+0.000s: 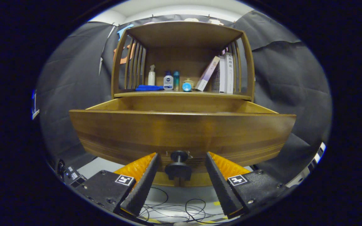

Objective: Pull open the drawer, take out the items inside it, and place them on the countertop above the cabinet.

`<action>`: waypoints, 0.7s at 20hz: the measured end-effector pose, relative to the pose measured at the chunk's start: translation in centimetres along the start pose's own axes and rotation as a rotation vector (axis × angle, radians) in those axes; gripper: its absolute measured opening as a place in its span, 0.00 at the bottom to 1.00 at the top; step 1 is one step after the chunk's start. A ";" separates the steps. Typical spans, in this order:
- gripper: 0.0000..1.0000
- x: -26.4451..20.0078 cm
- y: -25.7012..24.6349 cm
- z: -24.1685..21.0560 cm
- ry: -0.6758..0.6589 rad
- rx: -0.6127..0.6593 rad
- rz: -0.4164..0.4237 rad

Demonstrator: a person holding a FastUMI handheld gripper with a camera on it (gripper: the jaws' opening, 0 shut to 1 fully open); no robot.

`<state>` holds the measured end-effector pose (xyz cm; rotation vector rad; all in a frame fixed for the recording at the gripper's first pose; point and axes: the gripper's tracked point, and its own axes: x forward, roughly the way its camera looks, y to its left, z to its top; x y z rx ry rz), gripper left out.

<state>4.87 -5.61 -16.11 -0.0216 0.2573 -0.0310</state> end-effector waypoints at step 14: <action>0.93 2.5 -0.1 0.9 -0.009 0.012 -0.012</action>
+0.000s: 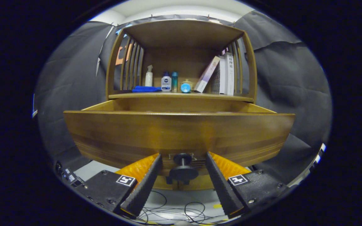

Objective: Pull open the drawer, take out the items inside it, and place them on the countertop above the cabinet.

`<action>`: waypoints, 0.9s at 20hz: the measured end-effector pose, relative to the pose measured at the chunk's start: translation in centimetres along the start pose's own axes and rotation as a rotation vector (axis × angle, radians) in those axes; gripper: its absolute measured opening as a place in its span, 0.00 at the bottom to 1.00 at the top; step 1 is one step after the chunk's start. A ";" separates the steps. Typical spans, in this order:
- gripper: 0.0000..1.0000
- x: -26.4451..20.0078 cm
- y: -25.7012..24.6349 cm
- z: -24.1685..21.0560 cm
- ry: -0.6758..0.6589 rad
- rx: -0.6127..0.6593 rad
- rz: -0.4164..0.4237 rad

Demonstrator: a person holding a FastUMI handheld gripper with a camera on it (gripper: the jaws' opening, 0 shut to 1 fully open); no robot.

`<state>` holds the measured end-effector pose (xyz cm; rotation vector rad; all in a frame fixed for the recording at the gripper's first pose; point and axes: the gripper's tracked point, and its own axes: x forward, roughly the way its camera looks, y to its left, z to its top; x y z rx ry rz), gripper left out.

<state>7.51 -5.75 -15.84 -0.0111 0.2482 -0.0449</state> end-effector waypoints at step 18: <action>0.93 9.8 1.1 4.2 0.033 0.016 -0.032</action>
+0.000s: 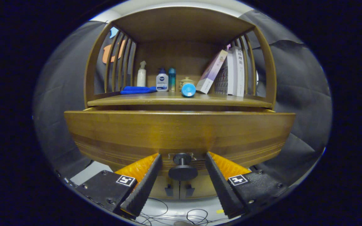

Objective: Pull open the drawer, take out the items inside it, and place them on the countertop above the cabinet.

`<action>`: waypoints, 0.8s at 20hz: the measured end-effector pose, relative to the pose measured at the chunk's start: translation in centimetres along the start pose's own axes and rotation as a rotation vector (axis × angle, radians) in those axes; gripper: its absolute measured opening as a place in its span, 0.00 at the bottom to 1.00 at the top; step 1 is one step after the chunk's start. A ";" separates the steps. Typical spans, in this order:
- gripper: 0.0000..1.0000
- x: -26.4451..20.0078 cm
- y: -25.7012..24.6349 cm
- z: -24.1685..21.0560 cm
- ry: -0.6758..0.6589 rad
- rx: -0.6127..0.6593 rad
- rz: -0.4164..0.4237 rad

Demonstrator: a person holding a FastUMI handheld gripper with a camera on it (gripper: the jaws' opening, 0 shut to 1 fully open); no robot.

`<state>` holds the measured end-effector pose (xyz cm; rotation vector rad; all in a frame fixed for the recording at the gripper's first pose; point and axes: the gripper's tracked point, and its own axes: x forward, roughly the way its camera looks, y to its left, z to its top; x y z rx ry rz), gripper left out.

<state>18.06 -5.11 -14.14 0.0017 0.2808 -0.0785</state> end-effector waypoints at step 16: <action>0.93 6.4 0.4 1.8 0.042 -0.038 -0.015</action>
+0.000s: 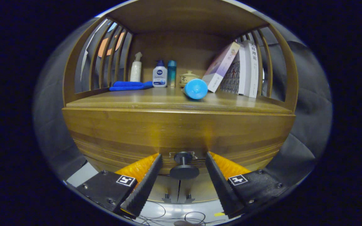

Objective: Pull open the drawer, take out the items inside it, and place them on the countertop above the cabinet.

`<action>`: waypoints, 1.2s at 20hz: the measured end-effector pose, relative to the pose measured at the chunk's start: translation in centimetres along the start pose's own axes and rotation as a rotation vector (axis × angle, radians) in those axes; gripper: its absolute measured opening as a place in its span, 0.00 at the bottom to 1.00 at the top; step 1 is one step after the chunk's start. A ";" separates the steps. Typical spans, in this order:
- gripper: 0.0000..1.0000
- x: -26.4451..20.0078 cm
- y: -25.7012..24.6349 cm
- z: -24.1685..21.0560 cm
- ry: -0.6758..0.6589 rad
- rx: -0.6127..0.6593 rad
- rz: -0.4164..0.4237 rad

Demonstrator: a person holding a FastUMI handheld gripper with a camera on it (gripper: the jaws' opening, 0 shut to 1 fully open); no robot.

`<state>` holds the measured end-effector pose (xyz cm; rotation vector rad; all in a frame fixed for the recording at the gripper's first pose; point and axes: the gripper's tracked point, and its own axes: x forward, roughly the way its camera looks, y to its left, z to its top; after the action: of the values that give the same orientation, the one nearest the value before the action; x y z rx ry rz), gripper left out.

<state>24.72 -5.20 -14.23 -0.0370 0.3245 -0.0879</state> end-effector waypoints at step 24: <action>0.95 -24.2 -2.0 5.1 -0.225 0.037 0.077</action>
<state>3.38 -4.85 -1.67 0.0020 0.0992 -0.0132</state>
